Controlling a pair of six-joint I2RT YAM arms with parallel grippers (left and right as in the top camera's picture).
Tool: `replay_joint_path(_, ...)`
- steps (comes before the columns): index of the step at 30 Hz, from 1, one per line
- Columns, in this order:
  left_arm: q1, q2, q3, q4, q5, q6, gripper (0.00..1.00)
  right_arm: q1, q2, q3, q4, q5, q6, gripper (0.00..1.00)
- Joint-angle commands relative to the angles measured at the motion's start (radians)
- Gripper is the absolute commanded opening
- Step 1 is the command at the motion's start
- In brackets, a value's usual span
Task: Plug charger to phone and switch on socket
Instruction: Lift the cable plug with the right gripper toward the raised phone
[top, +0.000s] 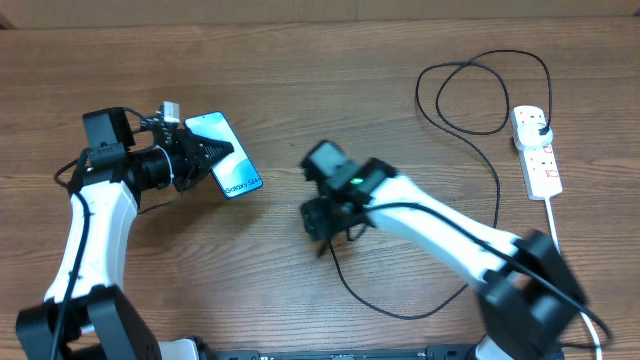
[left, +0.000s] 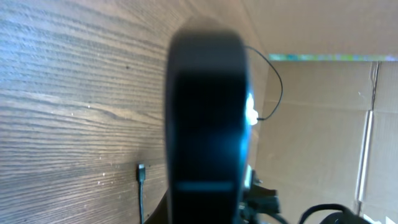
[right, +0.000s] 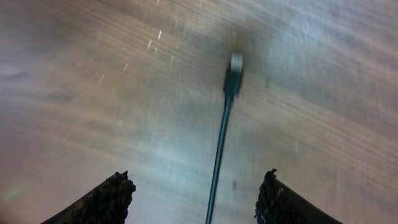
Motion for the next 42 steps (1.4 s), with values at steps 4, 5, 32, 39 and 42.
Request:
replay_joint_path(4, -0.002, 0.050, 0.001, 0.005, 0.081, 0.086, 0.04, 0.025, 0.145, 0.066, 0.050, 0.211, 0.019, 0.64)
replay_joint_path(5, -0.003, 0.051, 0.001, 0.004, 0.081, 0.095, 0.04, 0.019, 0.161, 0.066, 0.053, 0.202, 0.019, 0.63)
replay_joint_path(32, -0.002, 0.051, 0.001, 0.122, -0.010, 0.241, 0.04, -0.053, 0.241, 0.066, 0.058, 0.124, 0.015, 0.16)
replay_joint_path(39, -0.002, 0.051, 0.001, 0.113, -0.009, 0.240, 0.04, -0.052, 0.247, 0.066, 0.066, 0.124, 0.015, 0.22)
replay_joint_path(42, -0.002, 0.051, 0.001, 0.113, -0.010, 0.240, 0.04, -0.052, 0.249, 0.066, 0.067, 0.121, 0.014, 0.25)
